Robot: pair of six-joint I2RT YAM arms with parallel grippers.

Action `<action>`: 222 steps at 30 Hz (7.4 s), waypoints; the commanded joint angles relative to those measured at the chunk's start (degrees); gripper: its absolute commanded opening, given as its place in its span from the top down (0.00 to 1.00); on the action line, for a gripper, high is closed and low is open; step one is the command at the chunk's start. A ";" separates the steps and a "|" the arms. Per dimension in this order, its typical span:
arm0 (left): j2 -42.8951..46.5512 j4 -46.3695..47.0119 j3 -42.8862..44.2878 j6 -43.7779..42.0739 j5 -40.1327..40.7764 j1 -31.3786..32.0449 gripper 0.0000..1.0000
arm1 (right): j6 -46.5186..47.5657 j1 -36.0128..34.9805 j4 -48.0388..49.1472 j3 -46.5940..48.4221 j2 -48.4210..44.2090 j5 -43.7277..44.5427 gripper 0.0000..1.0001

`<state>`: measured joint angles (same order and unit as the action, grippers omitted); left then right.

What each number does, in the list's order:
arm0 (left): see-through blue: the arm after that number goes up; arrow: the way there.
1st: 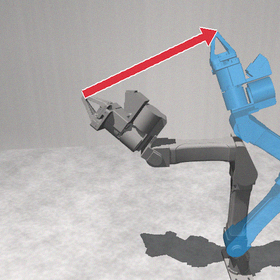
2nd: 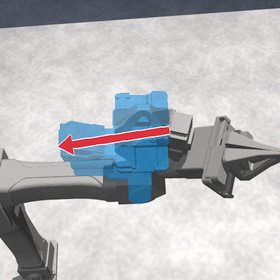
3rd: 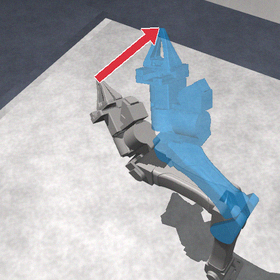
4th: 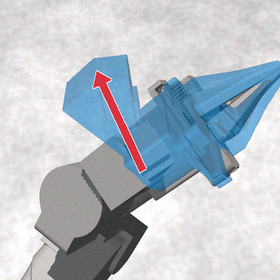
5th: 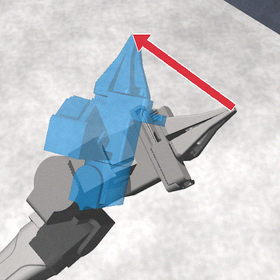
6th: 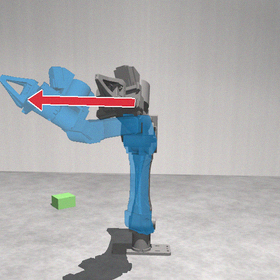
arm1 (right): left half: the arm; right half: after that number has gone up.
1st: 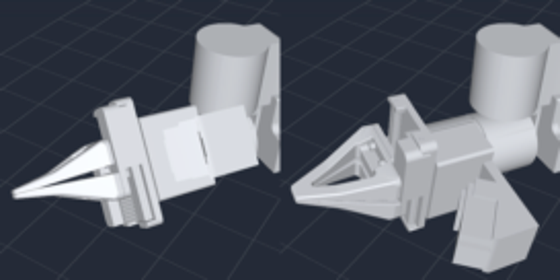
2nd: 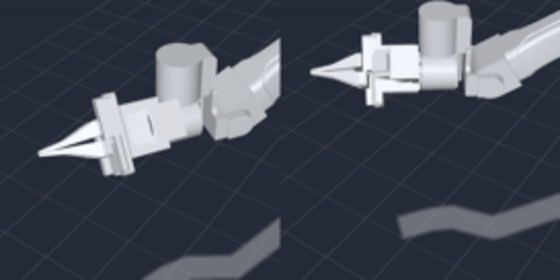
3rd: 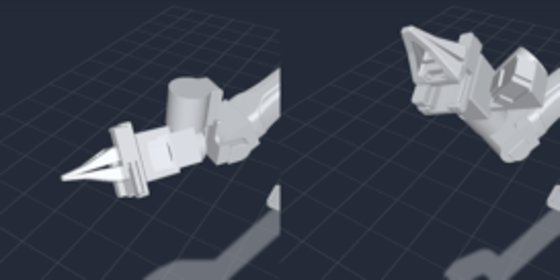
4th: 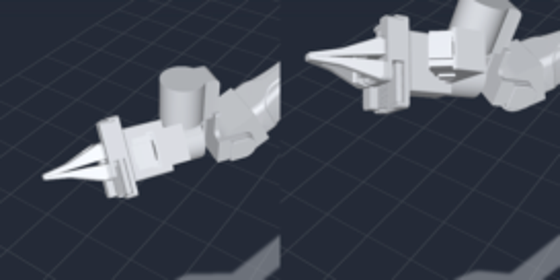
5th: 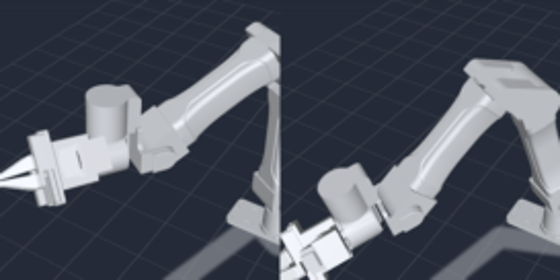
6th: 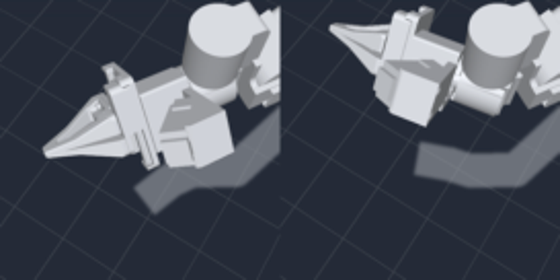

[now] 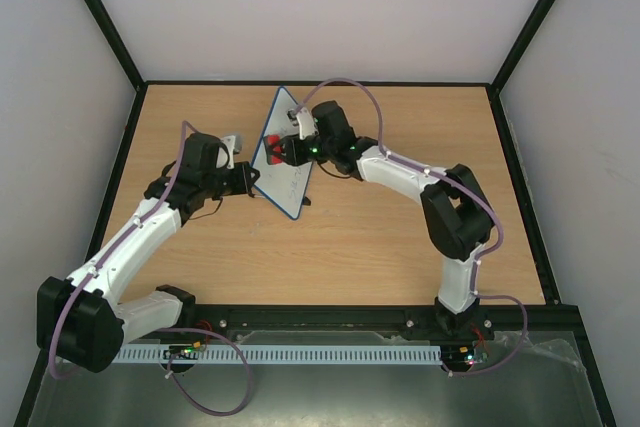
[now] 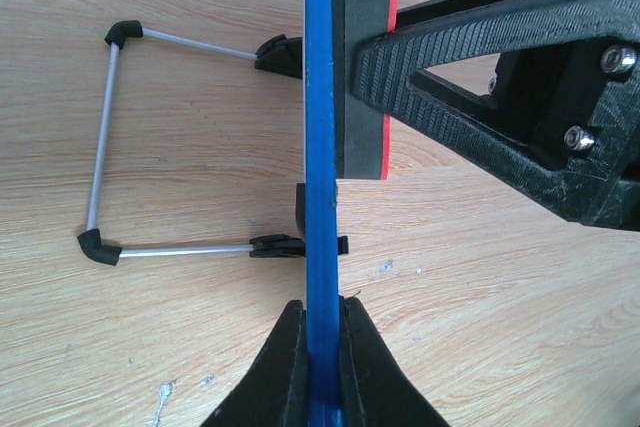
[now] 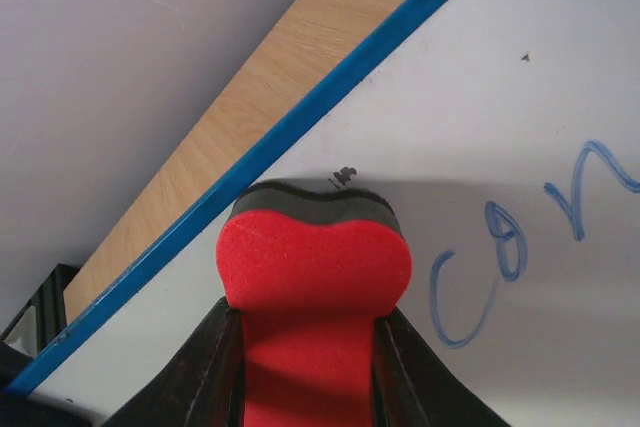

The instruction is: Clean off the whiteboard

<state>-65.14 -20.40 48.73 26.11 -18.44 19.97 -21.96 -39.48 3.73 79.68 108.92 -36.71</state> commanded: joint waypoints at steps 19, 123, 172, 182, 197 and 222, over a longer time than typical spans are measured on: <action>-2.87 -1.66 -2.52 -1.76 -6.00 1.76 0.98 | 1.48 0.65 -4.77 3.46 5.07 -2.79 0.98; -3.02 -5.79 -1.16 -5.74 -10.37 1.13 0.98 | -1.65 5.58 -16.89 23.28 22.87 -2.49 0.98; -4.09 -6.78 -0.51 -6.40 -10.32 0.38 0.98 | 0.16 8.68 -17.24 30.62 23.96 -6.10 0.98; -5.90 -5.71 0.48 -5.33 -9.70 -0.18 0.98 | -0.06 1.06 -8.43 6.52 6.71 -11.36 0.98; -7.14 -7.46 2.74 -6.35 -9.05 -1.10 0.98 | -0.69 -2.52 -6.97 -2.78 2.12 2.31 0.98; 16.73 11.39 -12.13 9.86 17.70 5.17 0.21 | 18.26 7.23 4.42 -28.70 -23.72 -0.76 0.98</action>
<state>-53.82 -18.52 43.83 28.75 -11.38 19.05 -11.70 -32.29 -0.73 61.41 90.00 -41.08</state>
